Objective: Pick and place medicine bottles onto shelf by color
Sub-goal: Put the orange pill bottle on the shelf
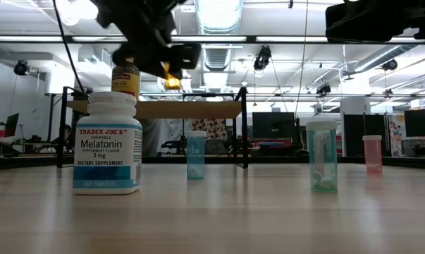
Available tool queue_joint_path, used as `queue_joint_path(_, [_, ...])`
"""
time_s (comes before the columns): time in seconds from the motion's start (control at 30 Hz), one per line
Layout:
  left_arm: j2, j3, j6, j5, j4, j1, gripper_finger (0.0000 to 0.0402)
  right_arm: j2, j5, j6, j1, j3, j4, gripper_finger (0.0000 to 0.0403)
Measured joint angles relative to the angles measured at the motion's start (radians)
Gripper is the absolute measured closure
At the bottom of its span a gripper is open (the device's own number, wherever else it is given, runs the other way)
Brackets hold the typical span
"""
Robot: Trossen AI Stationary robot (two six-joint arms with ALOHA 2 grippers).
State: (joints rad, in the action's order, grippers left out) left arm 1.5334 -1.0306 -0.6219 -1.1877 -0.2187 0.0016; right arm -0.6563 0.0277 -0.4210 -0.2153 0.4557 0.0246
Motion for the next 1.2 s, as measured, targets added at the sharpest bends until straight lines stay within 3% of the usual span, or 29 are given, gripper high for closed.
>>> queue_joint_path(0.2, [0.014,-0.016,0.195,0.159,0.231,0.09,0.0255,0.0,0.0,0.0,0.0,0.0,0.0,0.0394])
queue_joint_path(0.43, [0.042,-0.018,0.235,0.385,0.369,0.15,0.0255,0.0,0.0,0.0,0.0,0.0,0.0,0.0394])
queue_joint_path(0.63, [0.105,-0.02,0.241,0.396,0.394,0.152,0.0255,0.0,0.0,0.0,0.0,0.0,0.0,0.0394])
queue_joint_path(1.03, [0.107,-0.016,0.262,0.395,0.37,0.152,0.0255,0.0,0.0,-0.001,0.0,0.0,0.0,0.0394])
queue_joint_path(1.2, [0.107,-0.014,0.261,0.395,0.367,0.154,0.0235,0.0,0.0,-0.001,0.0,0.0,0.001,0.0394])
